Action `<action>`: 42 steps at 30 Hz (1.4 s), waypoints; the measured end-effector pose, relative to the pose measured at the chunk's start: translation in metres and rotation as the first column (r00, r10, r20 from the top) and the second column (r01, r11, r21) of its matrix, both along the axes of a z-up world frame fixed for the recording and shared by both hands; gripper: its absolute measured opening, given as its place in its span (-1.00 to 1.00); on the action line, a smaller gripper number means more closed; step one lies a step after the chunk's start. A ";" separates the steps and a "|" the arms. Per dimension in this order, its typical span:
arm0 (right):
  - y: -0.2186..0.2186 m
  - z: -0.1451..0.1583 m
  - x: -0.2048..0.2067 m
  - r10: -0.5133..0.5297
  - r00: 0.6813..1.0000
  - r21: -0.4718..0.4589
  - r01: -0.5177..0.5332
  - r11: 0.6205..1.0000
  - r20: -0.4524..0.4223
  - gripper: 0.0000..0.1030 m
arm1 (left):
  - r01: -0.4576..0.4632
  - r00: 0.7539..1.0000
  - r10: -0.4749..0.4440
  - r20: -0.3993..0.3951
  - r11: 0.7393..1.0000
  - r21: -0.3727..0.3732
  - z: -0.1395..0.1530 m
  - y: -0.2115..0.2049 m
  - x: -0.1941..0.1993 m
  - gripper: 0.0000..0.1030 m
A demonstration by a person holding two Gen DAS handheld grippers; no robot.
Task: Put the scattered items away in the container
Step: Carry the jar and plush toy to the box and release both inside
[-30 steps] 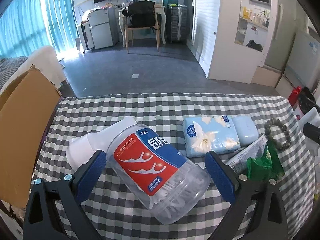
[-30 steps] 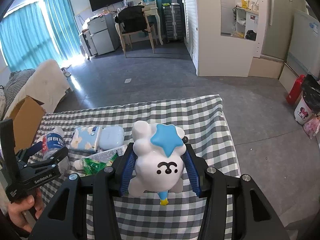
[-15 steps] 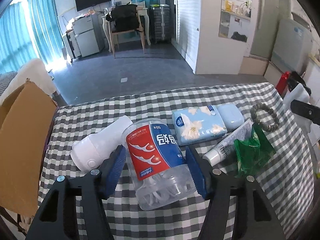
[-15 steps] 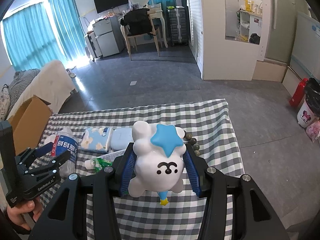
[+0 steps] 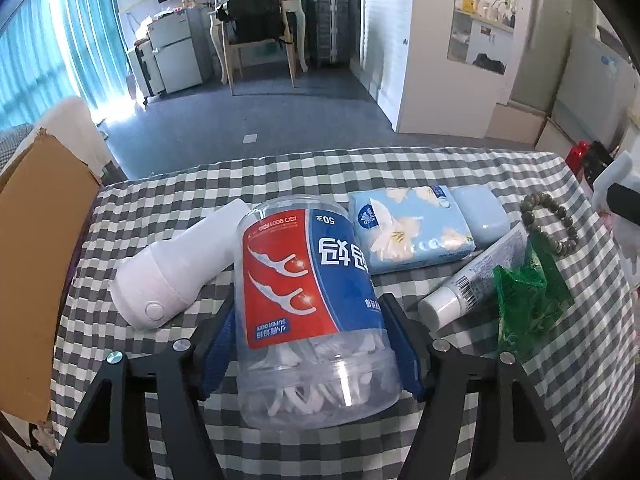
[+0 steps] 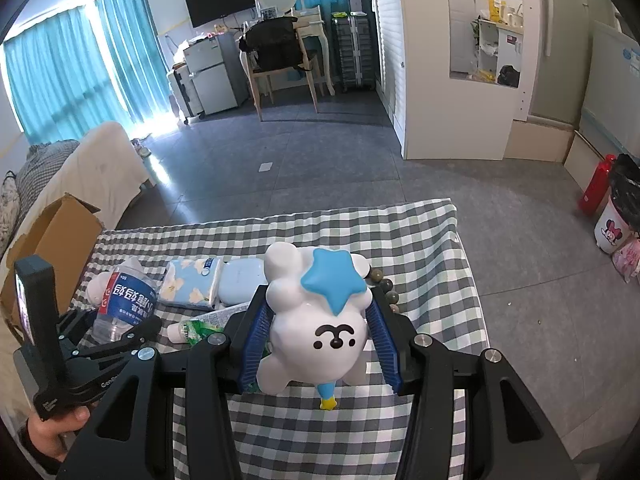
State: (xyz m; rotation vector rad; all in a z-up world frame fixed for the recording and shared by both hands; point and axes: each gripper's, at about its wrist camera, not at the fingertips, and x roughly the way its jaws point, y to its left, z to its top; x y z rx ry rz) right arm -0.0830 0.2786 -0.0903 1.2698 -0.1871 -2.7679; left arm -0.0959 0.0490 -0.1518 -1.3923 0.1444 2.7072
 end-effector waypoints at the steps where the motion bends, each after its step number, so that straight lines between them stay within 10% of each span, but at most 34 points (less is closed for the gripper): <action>1: -0.002 0.001 0.000 0.002 1.000 0.000 -0.002 1.000 -0.002 -0.07 | -0.002 1.000 0.002 -0.004 1.000 0.001 0.002 -0.001 0.001 0.31; 19: -0.072 0.066 0.009 0.131 0.981 -0.006 -0.133 0.991 -0.143 -0.07 | -0.092 0.981 0.100 -0.166 0.994 0.054 0.090 -0.070 0.045 0.27; 33: -0.172 0.116 -0.001 0.290 0.924 -0.015 -0.303 0.953 -0.249 -0.07 | -0.389 0.861 0.370 -0.348 0.921 0.016 0.172 -0.208 0.080 0.27; 42: -0.232 0.126 -0.014 0.379 0.888 0.001 -0.392 0.920 -0.260 -0.07 | -0.511 0.810 0.490 -0.324 0.859 0.021 0.166 -0.284 0.075 0.27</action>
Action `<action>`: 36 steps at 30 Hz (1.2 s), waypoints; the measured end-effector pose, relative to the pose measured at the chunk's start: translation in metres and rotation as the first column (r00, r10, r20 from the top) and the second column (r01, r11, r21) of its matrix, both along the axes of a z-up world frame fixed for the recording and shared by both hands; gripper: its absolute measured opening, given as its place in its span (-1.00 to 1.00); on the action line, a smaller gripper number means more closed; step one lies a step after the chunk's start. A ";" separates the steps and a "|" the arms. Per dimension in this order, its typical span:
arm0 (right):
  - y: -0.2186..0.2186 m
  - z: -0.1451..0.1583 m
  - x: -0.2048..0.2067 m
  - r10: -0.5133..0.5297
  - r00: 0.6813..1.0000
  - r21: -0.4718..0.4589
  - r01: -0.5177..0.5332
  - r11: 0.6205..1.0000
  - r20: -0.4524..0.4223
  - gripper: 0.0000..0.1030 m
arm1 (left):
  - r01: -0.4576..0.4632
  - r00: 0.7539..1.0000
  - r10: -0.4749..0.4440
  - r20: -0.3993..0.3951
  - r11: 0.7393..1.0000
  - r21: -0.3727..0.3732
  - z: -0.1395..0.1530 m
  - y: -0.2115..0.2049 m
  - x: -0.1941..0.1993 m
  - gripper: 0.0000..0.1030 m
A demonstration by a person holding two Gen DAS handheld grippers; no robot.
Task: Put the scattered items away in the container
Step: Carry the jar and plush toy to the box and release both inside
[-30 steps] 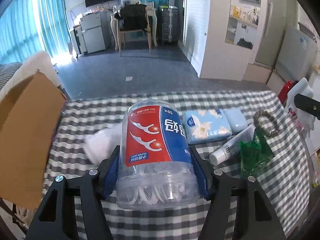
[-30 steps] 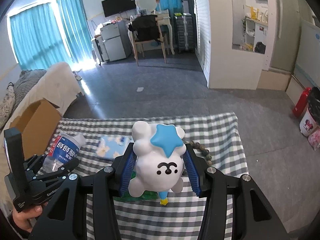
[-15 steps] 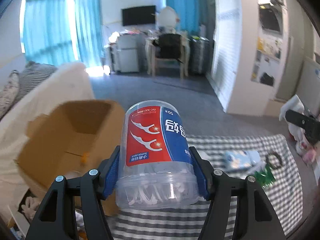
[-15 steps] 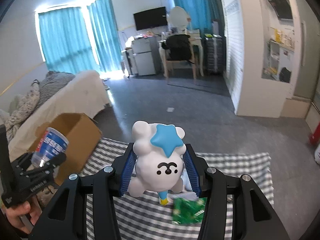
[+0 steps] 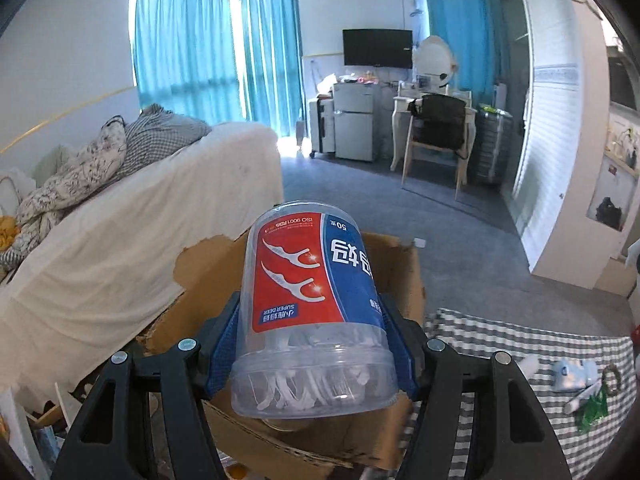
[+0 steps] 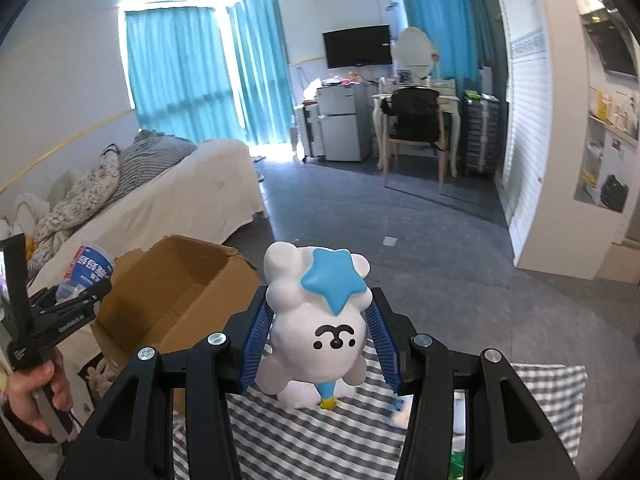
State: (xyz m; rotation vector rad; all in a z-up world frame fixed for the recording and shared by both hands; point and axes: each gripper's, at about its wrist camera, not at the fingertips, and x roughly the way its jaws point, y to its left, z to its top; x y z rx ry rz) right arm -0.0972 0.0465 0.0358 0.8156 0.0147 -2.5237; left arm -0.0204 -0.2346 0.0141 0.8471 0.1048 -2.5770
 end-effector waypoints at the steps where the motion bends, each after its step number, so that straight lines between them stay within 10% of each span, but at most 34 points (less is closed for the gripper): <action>1: -0.007 -0.001 -0.001 0.009 1.000 0.002 -0.009 1.000 0.001 -0.07 | 0.000 1.000 0.000 0.006 1.000 0.004 -0.003 -0.003 -0.002 0.27; 18: -0.092 -0.028 -0.036 0.145 0.988 0.061 -0.148 0.987 0.053 -0.07 | -0.032 0.995 0.026 0.101 0.998 0.058 -0.053 -0.045 -0.028 0.30; 22: -0.110 -0.034 -0.036 0.184 0.981 0.070 -0.188 0.980 0.060 -0.07 | -0.049 0.995 0.044 0.093 0.997 0.051 -0.053 -0.053 -0.027 0.60; 36: -0.191 -0.053 -0.026 0.358 0.930 0.089 -0.364 0.927 0.078 -0.07 | -0.131 0.991 0.129 0.037 0.990 0.046 -0.027 -0.085 0.006 0.72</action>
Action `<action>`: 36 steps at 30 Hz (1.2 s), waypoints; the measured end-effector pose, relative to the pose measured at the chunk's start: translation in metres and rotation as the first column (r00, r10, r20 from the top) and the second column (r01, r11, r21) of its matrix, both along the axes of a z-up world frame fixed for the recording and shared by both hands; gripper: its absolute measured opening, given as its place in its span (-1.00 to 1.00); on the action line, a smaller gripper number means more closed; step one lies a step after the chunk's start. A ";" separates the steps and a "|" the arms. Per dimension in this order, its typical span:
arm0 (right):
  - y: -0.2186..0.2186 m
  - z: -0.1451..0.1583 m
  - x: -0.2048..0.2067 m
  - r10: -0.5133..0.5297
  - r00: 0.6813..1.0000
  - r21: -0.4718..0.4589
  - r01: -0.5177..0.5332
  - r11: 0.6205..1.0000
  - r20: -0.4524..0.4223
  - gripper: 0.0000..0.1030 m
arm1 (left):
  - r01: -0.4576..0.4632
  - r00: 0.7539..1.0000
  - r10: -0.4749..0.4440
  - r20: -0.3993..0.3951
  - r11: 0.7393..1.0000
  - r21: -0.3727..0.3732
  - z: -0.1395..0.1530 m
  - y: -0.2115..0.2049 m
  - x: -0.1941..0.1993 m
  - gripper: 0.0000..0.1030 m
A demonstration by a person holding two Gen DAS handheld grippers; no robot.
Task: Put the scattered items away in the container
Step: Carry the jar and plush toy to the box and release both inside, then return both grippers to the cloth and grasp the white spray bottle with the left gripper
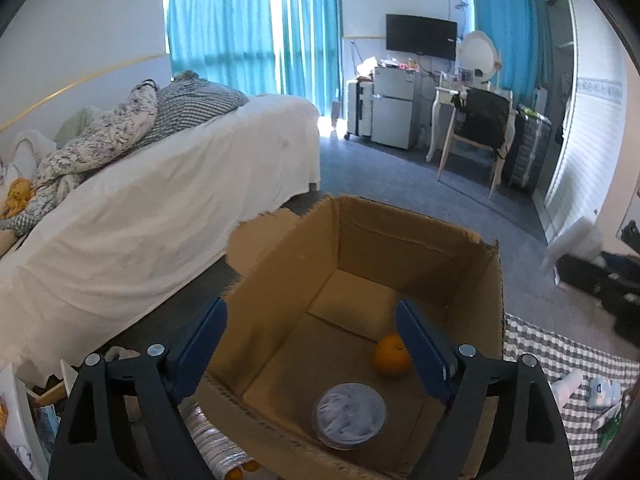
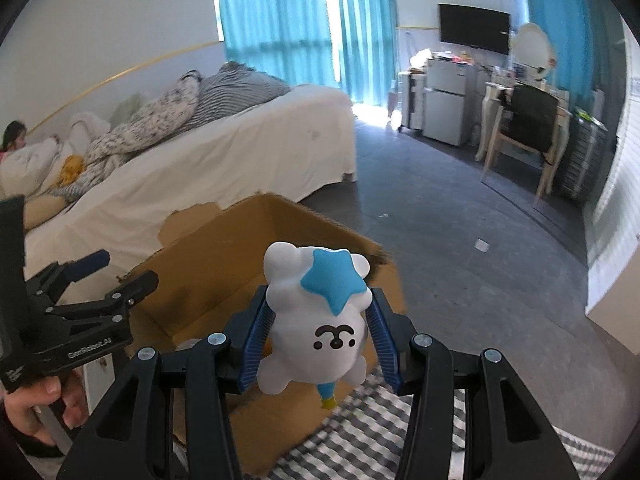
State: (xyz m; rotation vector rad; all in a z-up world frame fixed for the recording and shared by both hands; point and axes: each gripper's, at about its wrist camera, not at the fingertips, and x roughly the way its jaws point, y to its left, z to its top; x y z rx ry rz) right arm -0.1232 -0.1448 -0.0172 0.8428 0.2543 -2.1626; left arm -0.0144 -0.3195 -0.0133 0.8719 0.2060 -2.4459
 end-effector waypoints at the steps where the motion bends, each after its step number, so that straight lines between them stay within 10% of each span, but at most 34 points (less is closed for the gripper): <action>1: -0.006 -0.002 0.001 0.013 1.000 0.001 -0.013 1.000 0.001 -0.07 | -0.008 1.000 0.008 -0.004 1.000 -0.002 0.002 -0.002 0.003 0.73; 18: -0.059 -0.024 0.005 0.077 0.997 0.048 -0.078 0.996 0.030 -0.03 | -0.060 0.998 0.059 -0.037 0.998 -0.018 0.021 -0.018 0.034 0.81; 36: -0.004 0.007 0.004 -0.034 0.999 -0.014 0.034 0.999 -0.023 0.35 | -0.014 0.998 0.013 -0.055 1.000 -0.024 0.029 0.006 0.032 0.82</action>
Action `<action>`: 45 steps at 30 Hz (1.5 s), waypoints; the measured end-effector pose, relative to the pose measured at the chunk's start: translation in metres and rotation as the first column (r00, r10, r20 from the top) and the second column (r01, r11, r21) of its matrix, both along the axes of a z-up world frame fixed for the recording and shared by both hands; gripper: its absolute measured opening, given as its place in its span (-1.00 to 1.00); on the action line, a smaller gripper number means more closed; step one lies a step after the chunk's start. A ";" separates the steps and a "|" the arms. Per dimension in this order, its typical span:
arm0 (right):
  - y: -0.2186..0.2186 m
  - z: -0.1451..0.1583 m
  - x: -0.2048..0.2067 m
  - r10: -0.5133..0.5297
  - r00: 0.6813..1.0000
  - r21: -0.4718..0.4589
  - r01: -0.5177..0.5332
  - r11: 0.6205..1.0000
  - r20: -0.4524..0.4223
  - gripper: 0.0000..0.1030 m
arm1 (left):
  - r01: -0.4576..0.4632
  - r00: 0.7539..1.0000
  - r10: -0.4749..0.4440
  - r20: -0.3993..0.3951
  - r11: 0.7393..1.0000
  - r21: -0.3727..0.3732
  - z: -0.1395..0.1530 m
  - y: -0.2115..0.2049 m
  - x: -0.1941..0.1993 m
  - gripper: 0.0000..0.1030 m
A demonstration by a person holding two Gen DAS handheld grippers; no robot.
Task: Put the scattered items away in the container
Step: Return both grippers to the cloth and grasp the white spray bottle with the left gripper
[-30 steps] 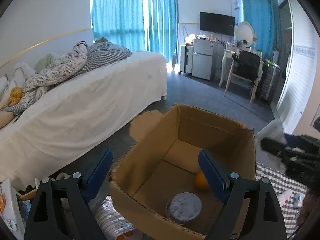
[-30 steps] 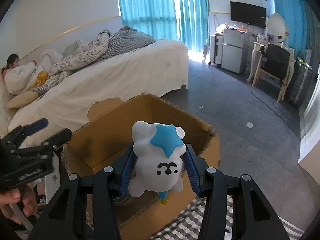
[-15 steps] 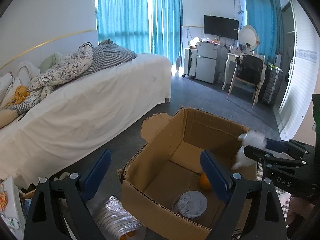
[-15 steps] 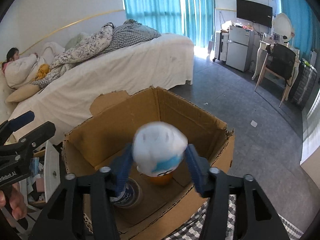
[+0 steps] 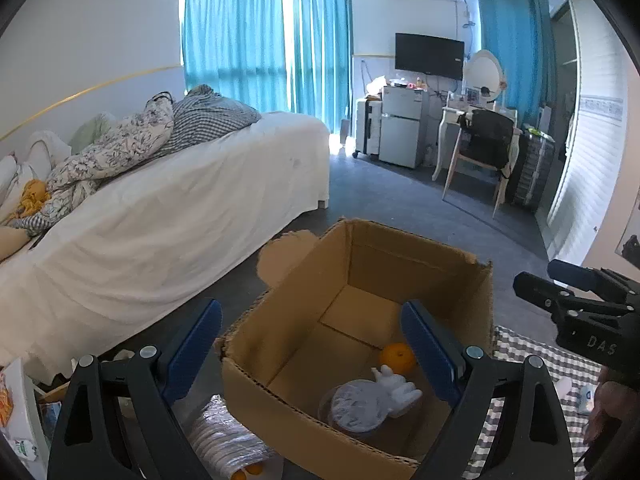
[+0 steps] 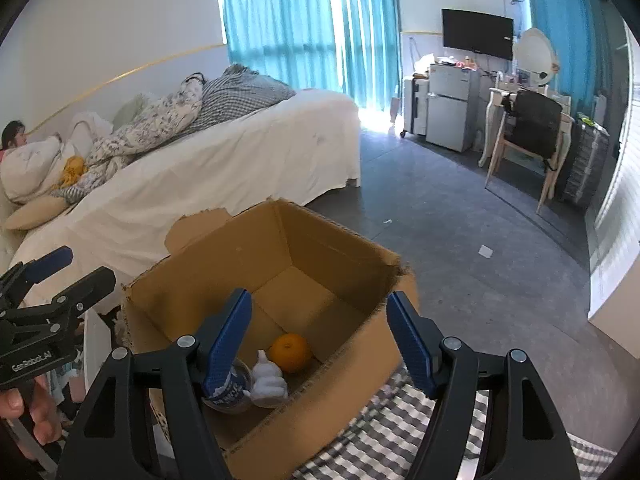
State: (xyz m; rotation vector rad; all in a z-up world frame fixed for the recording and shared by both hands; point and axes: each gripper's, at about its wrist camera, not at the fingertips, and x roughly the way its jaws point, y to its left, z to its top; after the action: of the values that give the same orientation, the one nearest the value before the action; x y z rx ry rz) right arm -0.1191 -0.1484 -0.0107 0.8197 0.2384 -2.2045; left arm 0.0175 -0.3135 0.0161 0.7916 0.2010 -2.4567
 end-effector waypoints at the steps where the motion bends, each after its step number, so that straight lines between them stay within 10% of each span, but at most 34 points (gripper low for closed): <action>1: 0.005 0.001 0.000 -0.009 1.000 -0.002 0.009 1.000 -0.002 0.35 | 0.007 1.000 -0.007 -0.001 1.000 0.000 0.001 0.004 -0.001 0.82; 13: 0.131 0.029 0.009 -0.272 0.960 -0.018 0.271 0.962 -0.061 0.66 | 0.220 0.975 -0.220 -0.033 0.975 0.004 0.008 0.083 -0.032 1.00; 18: 0.193 0.036 0.016 -0.410 0.909 -0.027 0.409 0.912 -0.078 0.99 | 0.332 0.943 -0.332 -0.027 0.943 -0.007 0.006 0.132 -0.046 1.00; 28: 0.296 0.024 0.038 -0.597 0.800 -0.007 0.598 0.801 -0.060 0.99 | 0.523 0.852 -0.523 -0.009 0.852 0.012 -0.024 0.217 -0.072 1.00; 45: 0.333 -0.008 0.039 -0.673 0.739 -0.004 0.673 0.739 0.018 0.99 | 0.668 0.727 -0.665 0.172 0.743 0.048 -0.109 0.263 -0.114 0.99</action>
State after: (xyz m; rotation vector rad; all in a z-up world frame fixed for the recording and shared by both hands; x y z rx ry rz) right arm -0.0803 0.1845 -0.0189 1.0311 -0.1103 -2.8713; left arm -0.0964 -0.0502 -0.0926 1.2427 -0.2237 -3.0172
